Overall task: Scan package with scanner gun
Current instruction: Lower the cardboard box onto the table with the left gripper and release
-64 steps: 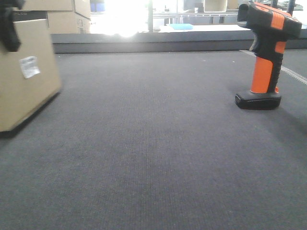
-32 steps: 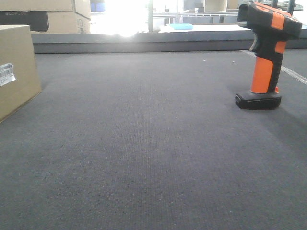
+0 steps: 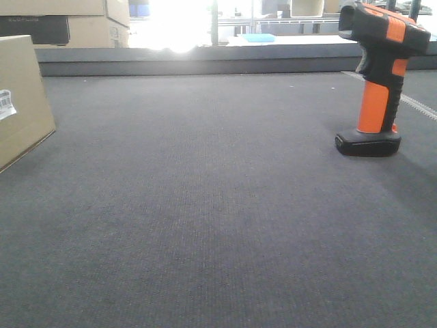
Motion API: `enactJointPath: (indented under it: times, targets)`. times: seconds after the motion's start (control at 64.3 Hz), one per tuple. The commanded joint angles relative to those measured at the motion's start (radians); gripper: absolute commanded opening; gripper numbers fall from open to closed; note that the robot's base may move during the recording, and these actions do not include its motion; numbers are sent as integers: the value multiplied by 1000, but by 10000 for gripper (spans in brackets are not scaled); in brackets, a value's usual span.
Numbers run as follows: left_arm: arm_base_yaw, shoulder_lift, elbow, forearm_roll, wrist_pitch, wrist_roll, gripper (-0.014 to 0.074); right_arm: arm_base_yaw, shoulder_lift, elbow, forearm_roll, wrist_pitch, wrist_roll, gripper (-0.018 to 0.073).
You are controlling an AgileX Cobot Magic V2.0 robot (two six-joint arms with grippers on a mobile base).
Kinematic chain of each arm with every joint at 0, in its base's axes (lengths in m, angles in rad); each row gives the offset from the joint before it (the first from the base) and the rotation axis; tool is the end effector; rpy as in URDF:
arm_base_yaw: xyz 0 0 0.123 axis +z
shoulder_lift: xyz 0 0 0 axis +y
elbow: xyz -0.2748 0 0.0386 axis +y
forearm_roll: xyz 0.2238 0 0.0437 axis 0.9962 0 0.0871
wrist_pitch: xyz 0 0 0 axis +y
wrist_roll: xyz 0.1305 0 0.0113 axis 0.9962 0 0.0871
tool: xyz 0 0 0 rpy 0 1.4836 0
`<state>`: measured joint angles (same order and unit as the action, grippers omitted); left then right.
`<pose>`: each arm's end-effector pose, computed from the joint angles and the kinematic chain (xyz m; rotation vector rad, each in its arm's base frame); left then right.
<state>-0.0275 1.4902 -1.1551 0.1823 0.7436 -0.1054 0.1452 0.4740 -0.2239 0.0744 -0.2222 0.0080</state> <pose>0.3144 0.0074 0.2594 0.0251 2.5502 0.1578 0.1304 0.0169 0.2773 -0.0358 1.5140 0.1686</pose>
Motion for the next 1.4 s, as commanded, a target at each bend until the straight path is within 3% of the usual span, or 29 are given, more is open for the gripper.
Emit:
enactJointPath:
  times: [0.0, 0.218, 0.357, 0.482, 0.668, 0.901, 1.15, 1.383]
  targets:
    - [5, -20, -6, -12, 2, -2, 602, 1, -7, 4, 3, -34, -8, -160]
    - [5, -127, -62, -22, 68, -6, 602, 1, -7, -13, 3, -21, -8, -160]
    - [5, -221, -66, -22, 103, -45, 602, 1, -7, -97, -74, 122, -8, -160]
    - [5, -308, -59, -22, 115, -83, 573, 1, -8, -120, -74, 185, -8, -160]
    - [5, -476, 75, -38, 99, -89, 303, 1, -9, -120, -74, 194, -8, -160]
    - [5, -709, 333, -136, -117, -89, -113, 1, -9, -120, -54, 193, -8, -160]
    - [5, -911, 495, -136, -218, -89, -111, 1, -44, -66, -9, 174, -8, -160]
    - [5, -1076, 640, -136, -325, -89, -111, 1, -239, 11, -3, 229, -8, -160]
